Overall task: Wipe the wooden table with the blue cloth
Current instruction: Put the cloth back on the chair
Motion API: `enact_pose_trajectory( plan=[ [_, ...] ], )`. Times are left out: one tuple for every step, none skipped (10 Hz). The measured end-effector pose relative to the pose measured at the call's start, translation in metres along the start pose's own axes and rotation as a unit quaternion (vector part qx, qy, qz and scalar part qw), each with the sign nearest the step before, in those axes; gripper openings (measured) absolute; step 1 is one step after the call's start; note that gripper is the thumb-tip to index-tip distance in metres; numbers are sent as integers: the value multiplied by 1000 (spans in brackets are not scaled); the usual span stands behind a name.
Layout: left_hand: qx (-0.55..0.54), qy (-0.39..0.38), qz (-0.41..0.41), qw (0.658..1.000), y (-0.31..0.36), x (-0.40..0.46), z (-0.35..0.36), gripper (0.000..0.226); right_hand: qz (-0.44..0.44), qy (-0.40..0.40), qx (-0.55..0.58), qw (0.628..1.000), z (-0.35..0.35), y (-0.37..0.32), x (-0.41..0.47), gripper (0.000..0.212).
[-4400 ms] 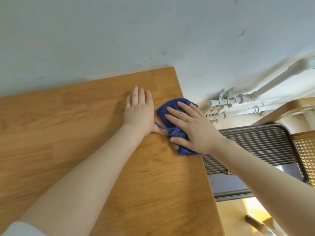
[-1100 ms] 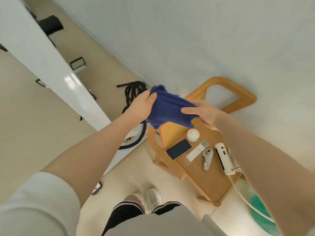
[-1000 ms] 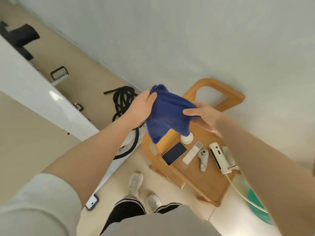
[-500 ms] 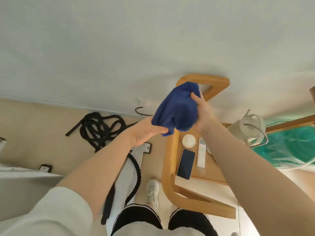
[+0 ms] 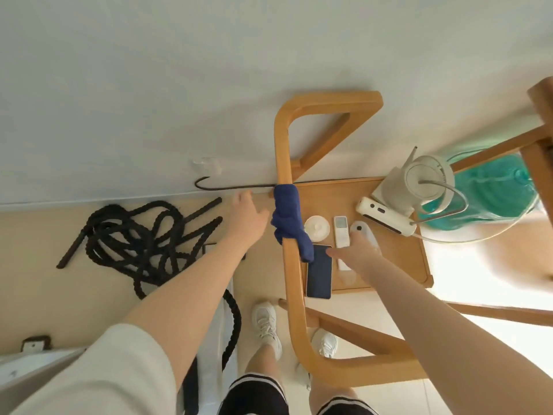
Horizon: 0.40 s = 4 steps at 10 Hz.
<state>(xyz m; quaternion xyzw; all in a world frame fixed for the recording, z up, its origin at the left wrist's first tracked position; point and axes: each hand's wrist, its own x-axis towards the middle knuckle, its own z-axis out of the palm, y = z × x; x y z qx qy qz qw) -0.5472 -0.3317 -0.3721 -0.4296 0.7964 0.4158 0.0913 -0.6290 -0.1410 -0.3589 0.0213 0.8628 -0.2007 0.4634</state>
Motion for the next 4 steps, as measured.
enact_pose_trajectory(
  plan=[
    [-140,-161,-17,977,5,-13,22,48,-78,-23,129,988,14,-10,5,51],
    [-156,-171,-42,972,10,-19,33,49,-85,-126,234,960,30,-36,-1,41],
    [-84,-166,-42,982,15,-13,32,46,-141,-126,152,970,44,-44,-4,45],
    [19,-121,-23,992,24,-14,31,44,-135,-73,48,987,19,-35,-10,51]
  ],
)
